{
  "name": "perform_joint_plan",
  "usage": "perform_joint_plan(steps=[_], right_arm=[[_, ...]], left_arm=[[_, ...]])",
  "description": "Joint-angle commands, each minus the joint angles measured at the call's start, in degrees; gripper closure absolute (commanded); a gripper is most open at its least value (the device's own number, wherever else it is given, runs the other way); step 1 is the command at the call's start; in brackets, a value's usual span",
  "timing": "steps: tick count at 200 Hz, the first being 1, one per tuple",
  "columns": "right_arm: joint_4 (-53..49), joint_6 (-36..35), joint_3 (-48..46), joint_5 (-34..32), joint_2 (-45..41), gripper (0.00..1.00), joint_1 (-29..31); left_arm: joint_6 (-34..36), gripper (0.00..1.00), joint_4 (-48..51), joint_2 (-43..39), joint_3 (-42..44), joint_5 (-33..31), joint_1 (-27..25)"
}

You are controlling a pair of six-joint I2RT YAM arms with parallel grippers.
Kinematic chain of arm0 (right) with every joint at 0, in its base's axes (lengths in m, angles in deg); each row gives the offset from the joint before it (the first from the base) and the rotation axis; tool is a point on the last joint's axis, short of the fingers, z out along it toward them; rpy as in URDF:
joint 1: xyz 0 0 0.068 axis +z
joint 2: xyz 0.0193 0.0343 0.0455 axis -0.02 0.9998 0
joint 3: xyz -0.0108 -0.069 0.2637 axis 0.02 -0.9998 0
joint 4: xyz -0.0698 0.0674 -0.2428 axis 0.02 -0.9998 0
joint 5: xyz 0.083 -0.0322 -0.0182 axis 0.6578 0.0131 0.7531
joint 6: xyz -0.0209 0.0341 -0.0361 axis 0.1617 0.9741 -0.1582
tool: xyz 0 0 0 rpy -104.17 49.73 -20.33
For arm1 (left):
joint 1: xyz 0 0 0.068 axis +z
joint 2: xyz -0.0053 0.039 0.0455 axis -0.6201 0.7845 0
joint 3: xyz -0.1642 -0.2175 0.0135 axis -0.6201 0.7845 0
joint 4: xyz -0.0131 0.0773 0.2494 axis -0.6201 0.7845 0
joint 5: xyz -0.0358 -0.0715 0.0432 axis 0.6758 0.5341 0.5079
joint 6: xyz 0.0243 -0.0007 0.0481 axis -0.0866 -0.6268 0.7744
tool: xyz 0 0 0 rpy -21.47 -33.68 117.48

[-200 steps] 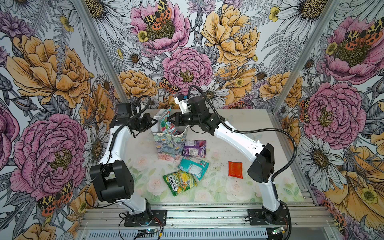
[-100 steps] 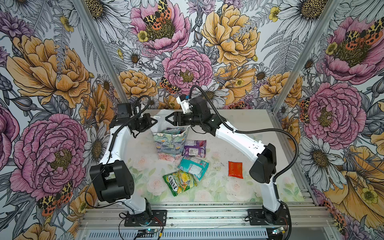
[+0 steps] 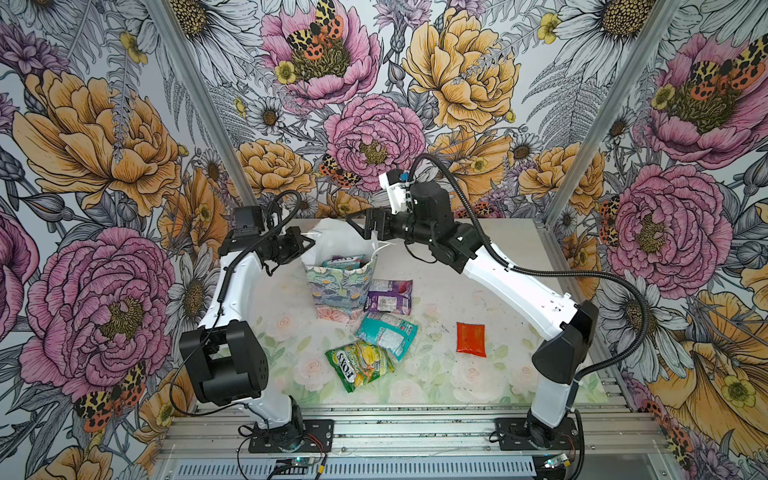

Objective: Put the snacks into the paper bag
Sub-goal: 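Withdraw the right gripper and move it toward the second teal packet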

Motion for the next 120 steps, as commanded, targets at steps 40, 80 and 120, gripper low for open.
perform_joint_plan(steps=[40, 80, 120], right_arm=[[-0.15, 2.72, -27.86, -9.06, -19.26, 0.05, -2.66], [-0.91, 11.71, -45.14, -10.99, -27.5, 0.09, -3.34], [1.39, 22.21, -57.98, -7.68, -28.1, 0.13, -1.91]], left_arm=[[0.3, 1.0, 0.27, -2.06, 0.87, -0.67, 0.26], [0.35, 1.0, 0.27, -1.99, 0.94, -0.99, 0.18], [0.41, 1.0, 0.27, -2.12, 0.96, -1.17, 0.14]])
